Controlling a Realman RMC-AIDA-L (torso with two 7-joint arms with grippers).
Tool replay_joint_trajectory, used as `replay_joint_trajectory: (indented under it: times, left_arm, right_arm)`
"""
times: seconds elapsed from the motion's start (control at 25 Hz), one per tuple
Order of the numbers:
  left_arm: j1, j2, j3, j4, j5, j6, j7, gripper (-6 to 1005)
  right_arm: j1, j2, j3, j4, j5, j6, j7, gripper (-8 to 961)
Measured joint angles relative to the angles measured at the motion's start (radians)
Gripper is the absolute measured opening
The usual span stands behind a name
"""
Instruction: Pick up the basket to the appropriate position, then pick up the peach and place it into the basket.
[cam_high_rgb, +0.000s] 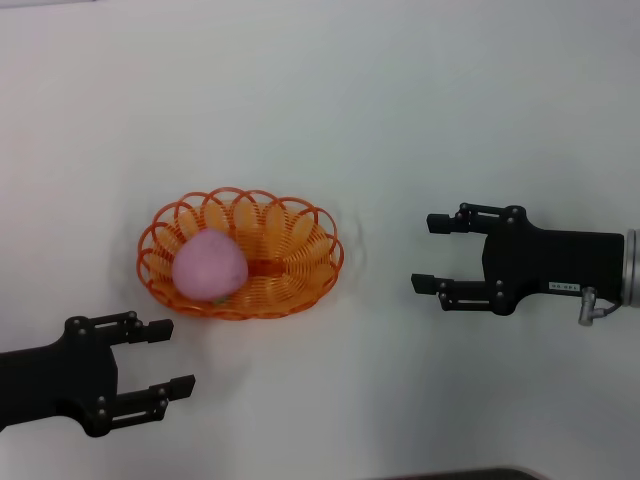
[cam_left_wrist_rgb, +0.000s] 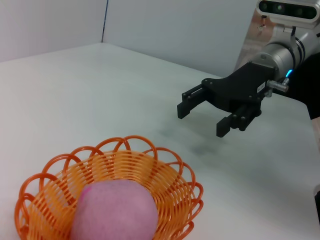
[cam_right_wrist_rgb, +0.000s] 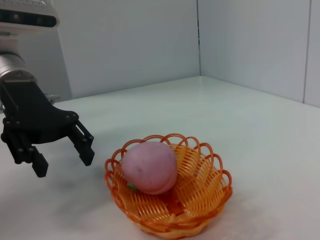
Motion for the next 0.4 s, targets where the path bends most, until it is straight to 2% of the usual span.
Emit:
replay_joint_trajectory:
  times: [0.4]
  left_arm:
    - [-0.002,0.000,0.000,0.003,0.000,-0.004,0.000,674]
  right_arm:
    - [0.000,-0.002,-0.001,0.009,-0.002,0.011,-0.004,796]
